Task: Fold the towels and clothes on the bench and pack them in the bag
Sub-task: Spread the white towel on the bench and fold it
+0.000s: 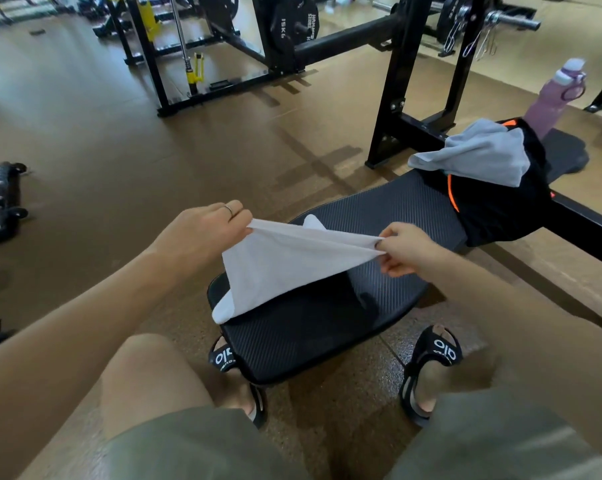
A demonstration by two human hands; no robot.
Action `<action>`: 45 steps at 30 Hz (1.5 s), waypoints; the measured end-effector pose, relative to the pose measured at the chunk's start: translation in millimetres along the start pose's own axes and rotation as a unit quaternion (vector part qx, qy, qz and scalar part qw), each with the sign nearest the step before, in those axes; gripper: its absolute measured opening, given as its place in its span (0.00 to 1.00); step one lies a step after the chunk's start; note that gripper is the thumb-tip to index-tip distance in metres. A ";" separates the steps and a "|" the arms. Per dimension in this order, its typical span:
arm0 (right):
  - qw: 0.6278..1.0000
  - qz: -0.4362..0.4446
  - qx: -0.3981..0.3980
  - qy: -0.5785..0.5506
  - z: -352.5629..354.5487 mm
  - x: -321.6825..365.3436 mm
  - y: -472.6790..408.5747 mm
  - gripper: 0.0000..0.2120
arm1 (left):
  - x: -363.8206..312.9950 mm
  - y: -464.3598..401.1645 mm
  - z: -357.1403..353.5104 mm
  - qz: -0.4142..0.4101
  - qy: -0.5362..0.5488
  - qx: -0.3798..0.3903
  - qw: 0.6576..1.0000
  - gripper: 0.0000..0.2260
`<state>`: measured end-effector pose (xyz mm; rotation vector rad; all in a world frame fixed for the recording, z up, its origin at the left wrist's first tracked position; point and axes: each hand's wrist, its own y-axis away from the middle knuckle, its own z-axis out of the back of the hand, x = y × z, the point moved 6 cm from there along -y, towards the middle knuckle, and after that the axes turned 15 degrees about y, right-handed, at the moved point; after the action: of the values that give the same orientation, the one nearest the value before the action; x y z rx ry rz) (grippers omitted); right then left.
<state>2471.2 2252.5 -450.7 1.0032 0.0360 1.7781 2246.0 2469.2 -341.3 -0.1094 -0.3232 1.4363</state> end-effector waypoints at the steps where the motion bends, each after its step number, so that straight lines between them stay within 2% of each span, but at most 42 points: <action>1: 1.000 0.018 -0.011 0.005 15.5 11.9 0.6 0.06 | 6.2 -3.9 6.2 0.008 -0.005 -0.006 1.000 0.06; 2: 0.999 0.038 -0.017 -0.018 30.8 25.6 1.4 0.07 | 12.1 -7.5 13.5 0.020 -0.013 -0.016 1.000 0.07; 4: 0.987 0.075 0.008 -0.141 56.4 56.6 5.6 0.13 | 24.8 -15.2 25.4 0.045 -0.044 -0.035 0.997 0.11; 5: 0.974 0.091 0.025 -0.208 67.3 72.8 8.6 0.14 | 28.9 -19.3 32.1 0.057 -0.057 -0.047 0.996 0.10; 6: 0.960 0.105 0.040 -0.257 76.3 87.9 11.6 0.15 | 32.2 -23.2 39.2 0.070 -0.064 -0.059 0.994 0.05; 7: 0.952 0.118 0.050 -0.280 83.8 100.2 13.8 0.14 | 36.0 -26.7 45.5 0.087 -0.063 -0.068 0.992 0.02; 8: 0.951 0.128 0.056 -0.276 90.3 110.0 16.7 0.14 | 39.0 -30.7 49.6 0.101 -0.060 -0.072 0.990 0.07; 10: 0.973 0.148 0.041 -0.174 104.2 121.9 22.3 0.14 | 43.5 -35.0 54.9 0.111 -0.080 -0.066 0.988 0.13; 12: 0.986 0.160 0.019 -0.035 117.1 126.2 25.3 0.13 | 48.8 -34.3 56.8 0.110 -0.079 -0.071 0.988 0.15; 14: 0.988 0.152 -0.009 0.024 129.0 128.5 25.2 0.12 | 51.0 -33.0 53.4 0.096 -0.068 -0.069 0.991 0.13; 18: 0.988 0.138 -0.062 -0.018 143.7 130.0 18.1 0.08 | 51.0 -32.7 44.7 0.103 -0.044 -0.052 0.992 0.10; 21: 0.987 0.133 0.008 -0.092 137.7 123.5 15.0 0.07 | 52.1 -31.1 40.7 0.123 -0.011 -0.039 0.992 0.15; 24: 0.973 0.108 0.081 -0.188 133.5 112.9 17.2 0.14 | 49.1 -29.9 39.7 0.128 0.011 -0.038 0.991 0.14; 28: 0.965 0.121 0.125 -0.196 133.8 109.9 22.3 0.09 | 45.3 -33.6 40.0 0.140 0.025 -0.044 0.989 0.13; 31: 0.972 0.109 0.128 -0.165 135.0 105.0 20.9 0.10 | 45.9 -36.6 39.1 0.156 0.052 -0.041 0.986 0.14; 34: 0.984 0.091 0.087 -0.125 136.0 98.4 7.5 0.12 | 42.6 -43.2 34.8 0.152 0.061 -0.016 0.986 0.19; 39: 0.968 0.095 -0.013 -0.232 132.0 104.5 -21.1 0.12 | 44.9 -55.6 19.4 0.167 0.065 0.022 0.984 0.22; 42: 0.963 0.116 -0.045 -0.239 129.2 114.0 -31.1 0.05 | 56.6 -58.5 20.6 0.188 0.076 0.006 0.979 0.22; 45: 0.944 0.153 -0.101 -0.276 132.1 118.9 -32.6 0.08 | 56.4 -64.0 31.8 0.202 0.068 -0.032 0.977 0.19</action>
<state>2568.0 2306.2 -308.0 1.3728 -0.6731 1.6667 2303.7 2512.1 -285.3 -0.3401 -0.2429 1.8099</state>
